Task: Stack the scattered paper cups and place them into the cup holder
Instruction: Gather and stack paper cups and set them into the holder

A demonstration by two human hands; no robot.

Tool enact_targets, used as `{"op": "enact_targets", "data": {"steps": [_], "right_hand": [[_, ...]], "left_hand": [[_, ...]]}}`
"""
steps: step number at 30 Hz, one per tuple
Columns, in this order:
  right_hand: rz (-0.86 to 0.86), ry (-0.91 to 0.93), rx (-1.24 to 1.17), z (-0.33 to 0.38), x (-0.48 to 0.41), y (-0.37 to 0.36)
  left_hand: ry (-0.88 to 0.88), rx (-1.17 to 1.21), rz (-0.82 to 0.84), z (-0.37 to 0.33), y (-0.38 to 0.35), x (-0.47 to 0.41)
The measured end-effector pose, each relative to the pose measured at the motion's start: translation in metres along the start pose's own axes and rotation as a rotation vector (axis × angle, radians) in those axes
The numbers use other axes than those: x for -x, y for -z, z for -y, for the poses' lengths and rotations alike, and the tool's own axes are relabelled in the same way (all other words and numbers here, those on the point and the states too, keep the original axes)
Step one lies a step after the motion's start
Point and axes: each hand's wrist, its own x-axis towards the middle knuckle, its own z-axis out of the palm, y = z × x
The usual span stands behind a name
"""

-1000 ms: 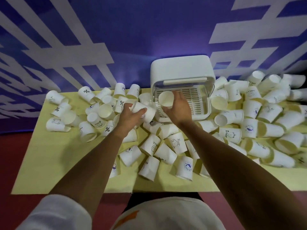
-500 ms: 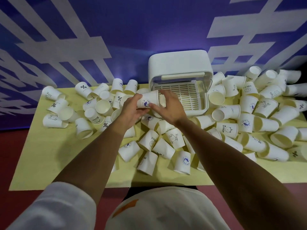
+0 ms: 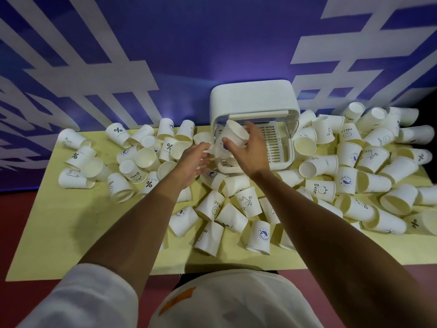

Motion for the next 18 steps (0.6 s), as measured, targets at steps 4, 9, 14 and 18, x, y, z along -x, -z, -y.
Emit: {"op": "enact_targets", "data": {"steps": [4, 9, 14, 18], "right_hand": [[-0.007, 0.021, 0.047, -0.01, -0.002, 0.005], [-0.012, 0.075, 0.148, -0.018, -0.001, -0.004], [0.076, 0.047, 0.267, -0.032, -0.001, -0.018], [0.1, -0.005, 0.318, -0.04, 0.001, -0.024]], "left_hand": [[-0.028, -0.088, -0.023, 0.008, 0.006, 0.0], [-0.024, -0.146, -0.055, 0.015, 0.01, 0.001], [-0.018, -0.163, -0.06, 0.023, 0.014, 0.001], [-0.017, -0.169, -0.064, 0.027, 0.018, 0.0]]}}
